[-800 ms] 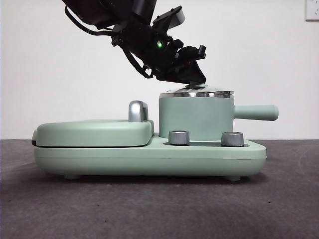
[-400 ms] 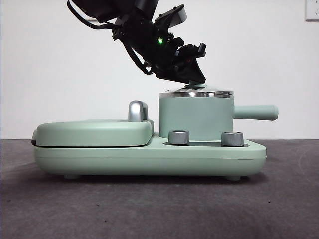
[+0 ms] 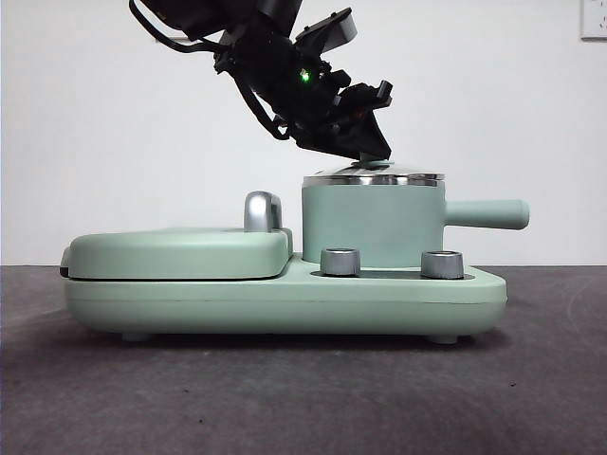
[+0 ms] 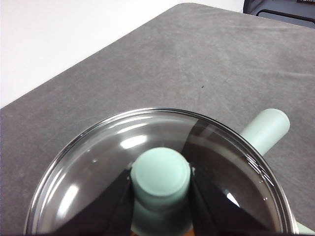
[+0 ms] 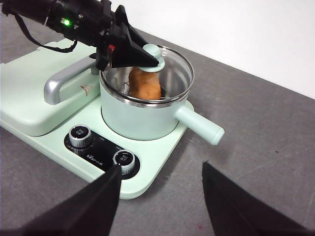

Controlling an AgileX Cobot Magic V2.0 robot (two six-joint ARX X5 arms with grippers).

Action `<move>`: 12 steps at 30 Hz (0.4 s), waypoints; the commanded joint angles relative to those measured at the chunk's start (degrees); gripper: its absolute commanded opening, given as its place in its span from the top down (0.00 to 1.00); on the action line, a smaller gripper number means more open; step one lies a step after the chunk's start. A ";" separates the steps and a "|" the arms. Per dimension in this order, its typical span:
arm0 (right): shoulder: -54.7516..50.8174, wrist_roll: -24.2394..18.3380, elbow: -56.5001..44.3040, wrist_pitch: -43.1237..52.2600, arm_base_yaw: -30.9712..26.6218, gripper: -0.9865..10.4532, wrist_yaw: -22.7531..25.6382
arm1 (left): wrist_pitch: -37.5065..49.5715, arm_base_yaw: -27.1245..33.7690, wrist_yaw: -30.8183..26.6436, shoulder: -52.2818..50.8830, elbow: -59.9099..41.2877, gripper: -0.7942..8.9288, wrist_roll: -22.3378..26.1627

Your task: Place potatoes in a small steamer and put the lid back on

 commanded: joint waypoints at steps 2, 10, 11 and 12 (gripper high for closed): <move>0.22 -0.31 0.11 0.55 0.35 0.69 0.15 | -0.39 -0.42 -0.39 1.38 2.23 0.91 0.79; 0.22 -0.31 0.11 0.55 0.35 0.69 0.17 | -1.36 -0.79 -0.37 1.38 2.32 0.91 0.74; 0.22 -0.31 0.13 0.55 0.35 0.69 0.15 | -1.55 -0.83 -0.37 1.38 2.34 0.91 0.74; 0.22 -0.31 0.11 0.55 0.35 0.69 0.15 | -1.75 -0.92 -0.35 1.38 2.34 0.91 0.70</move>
